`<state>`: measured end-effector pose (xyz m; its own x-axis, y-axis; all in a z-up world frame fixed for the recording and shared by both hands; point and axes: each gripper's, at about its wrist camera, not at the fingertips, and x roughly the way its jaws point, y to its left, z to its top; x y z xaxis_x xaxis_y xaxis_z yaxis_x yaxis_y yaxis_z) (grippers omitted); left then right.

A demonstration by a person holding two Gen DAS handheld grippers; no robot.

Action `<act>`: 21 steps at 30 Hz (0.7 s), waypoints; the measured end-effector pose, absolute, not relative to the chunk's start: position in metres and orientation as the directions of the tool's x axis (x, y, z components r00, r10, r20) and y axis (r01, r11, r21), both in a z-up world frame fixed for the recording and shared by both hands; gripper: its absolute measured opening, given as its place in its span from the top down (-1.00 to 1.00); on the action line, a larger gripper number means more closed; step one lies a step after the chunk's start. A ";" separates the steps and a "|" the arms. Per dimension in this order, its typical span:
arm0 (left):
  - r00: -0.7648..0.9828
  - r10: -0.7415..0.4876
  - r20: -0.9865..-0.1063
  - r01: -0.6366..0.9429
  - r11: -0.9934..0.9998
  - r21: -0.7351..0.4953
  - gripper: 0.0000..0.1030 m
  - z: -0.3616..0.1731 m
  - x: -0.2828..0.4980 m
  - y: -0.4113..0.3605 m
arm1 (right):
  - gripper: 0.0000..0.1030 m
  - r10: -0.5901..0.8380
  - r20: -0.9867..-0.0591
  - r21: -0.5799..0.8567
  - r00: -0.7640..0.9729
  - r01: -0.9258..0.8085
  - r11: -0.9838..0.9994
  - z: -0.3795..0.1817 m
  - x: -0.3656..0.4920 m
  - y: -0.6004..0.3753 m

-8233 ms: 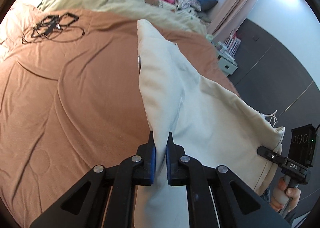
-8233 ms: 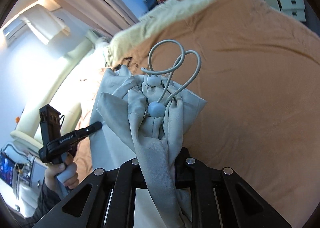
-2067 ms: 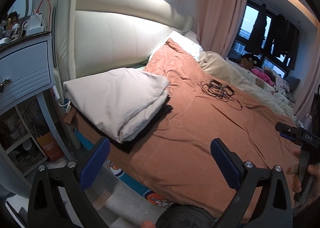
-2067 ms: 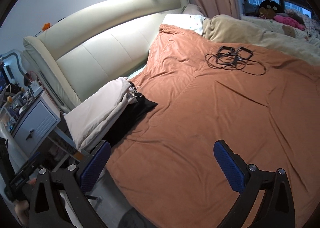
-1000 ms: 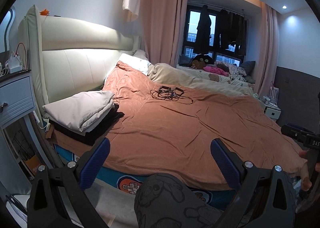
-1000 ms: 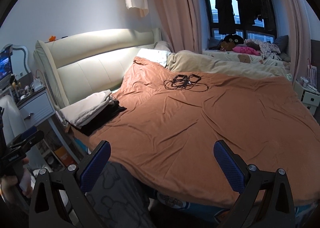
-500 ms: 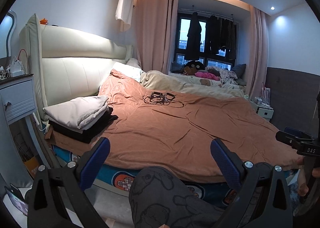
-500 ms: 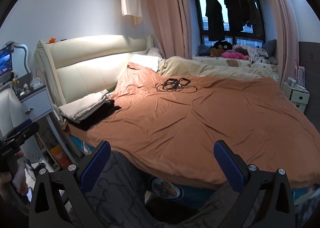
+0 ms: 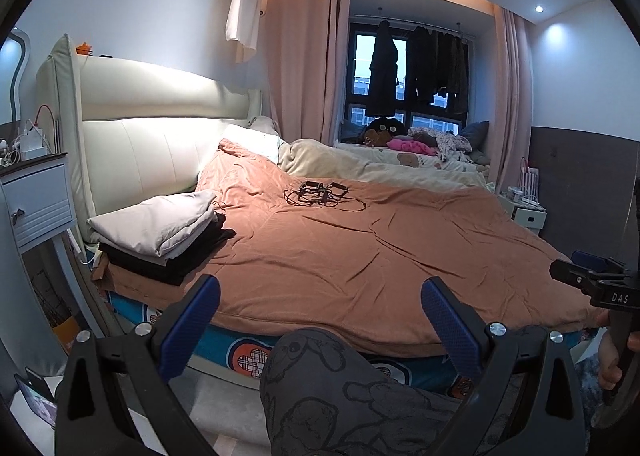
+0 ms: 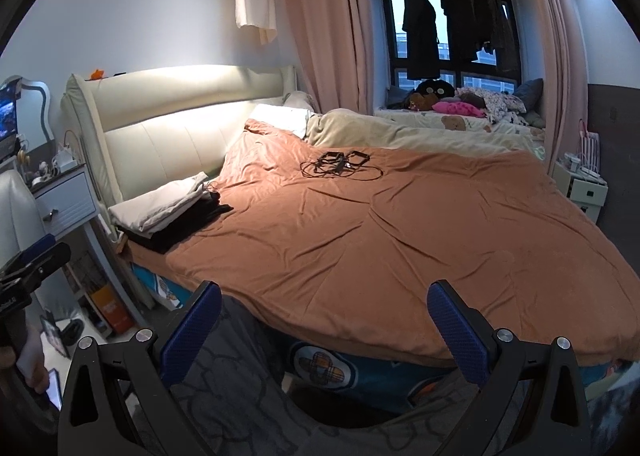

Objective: Fold large clothes

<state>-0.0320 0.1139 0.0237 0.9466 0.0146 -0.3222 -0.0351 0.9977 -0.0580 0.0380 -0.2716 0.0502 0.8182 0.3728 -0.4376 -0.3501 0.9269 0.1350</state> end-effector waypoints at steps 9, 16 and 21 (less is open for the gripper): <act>0.949 0.008 -0.315 -0.030 0.997 -0.064 -0.99 0.024 -0.039 0.113 | -1.00 0.368 -0.441 0.140 0.819 -0.343 0.929 0.048 0.035 -0.274; 0.953 0.007 -0.304 -0.025 0.998 -0.055 -0.99 0.026 -0.043 0.113 | -1.00 0.361 -0.438 0.137 0.823 -0.335 0.932 0.048 0.032 -0.275; 0.952 0.008 -0.304 -0.026 0.998 -0.055 -0.99 0.027 -0.043 0.111 | -1.00 0.352 -0.439 0.137 0.826 -0.326 0.935 0.048 0.032 -0.276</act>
